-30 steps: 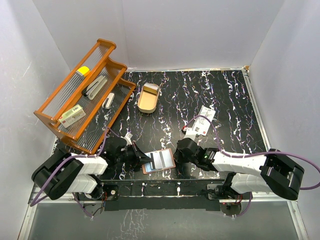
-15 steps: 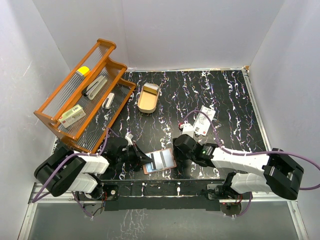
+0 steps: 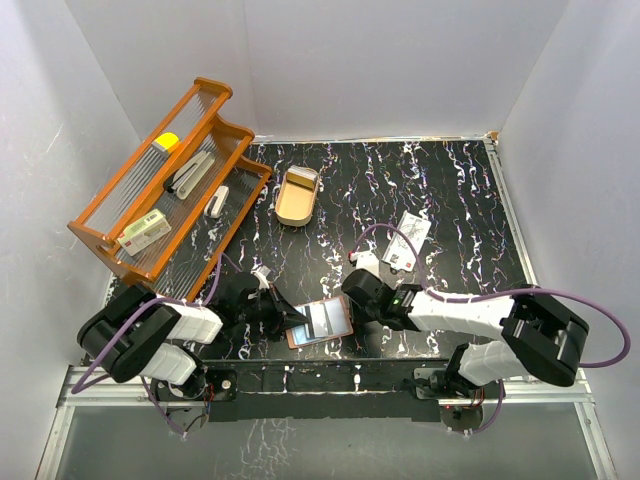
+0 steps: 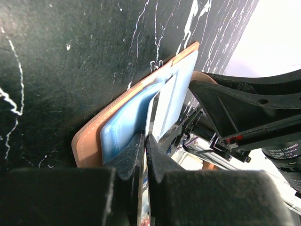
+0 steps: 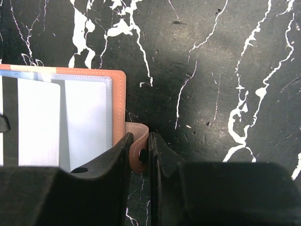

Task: Put the credit cards into the card holder
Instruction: Insert the credit card into the card holder.

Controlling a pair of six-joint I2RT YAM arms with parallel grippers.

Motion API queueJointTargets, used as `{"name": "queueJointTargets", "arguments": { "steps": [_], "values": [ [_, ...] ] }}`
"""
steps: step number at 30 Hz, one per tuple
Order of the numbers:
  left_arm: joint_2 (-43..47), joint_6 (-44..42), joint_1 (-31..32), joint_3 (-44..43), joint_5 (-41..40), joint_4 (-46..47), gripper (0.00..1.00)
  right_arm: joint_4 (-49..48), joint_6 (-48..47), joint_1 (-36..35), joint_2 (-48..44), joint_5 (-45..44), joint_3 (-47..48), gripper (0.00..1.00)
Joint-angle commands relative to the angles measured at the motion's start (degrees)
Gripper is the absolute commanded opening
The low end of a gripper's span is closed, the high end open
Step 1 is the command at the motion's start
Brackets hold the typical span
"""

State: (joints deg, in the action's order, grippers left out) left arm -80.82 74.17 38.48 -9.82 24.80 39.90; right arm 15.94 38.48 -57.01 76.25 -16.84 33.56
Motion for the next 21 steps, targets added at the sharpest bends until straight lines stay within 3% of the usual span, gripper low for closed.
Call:
{"name": "queueJointTargets", "arguments": {
  "steps": [1, 15, 21],
  "values": [
    [-1.2, -1.1, 0.4, -0.7, -0.5, -1.3, 0.00, -5.4, 3.0, -0.2, -0.7, 2.4, -0.7, 0.16],
    [2.0, -1.9, 0.7, -0.5, -5.4, -3.2, 0.00, -12.4, 14.3, -0.2, -7.1, 4.0, -8.6, 0.00],
    [1.3, -1.8, 1.3, -0.2, -5.9, -2.4, 0.00, -17.9, 19.1, -0.2, -9.3, 5.6, -13.0, 0.00]
  ]
}}
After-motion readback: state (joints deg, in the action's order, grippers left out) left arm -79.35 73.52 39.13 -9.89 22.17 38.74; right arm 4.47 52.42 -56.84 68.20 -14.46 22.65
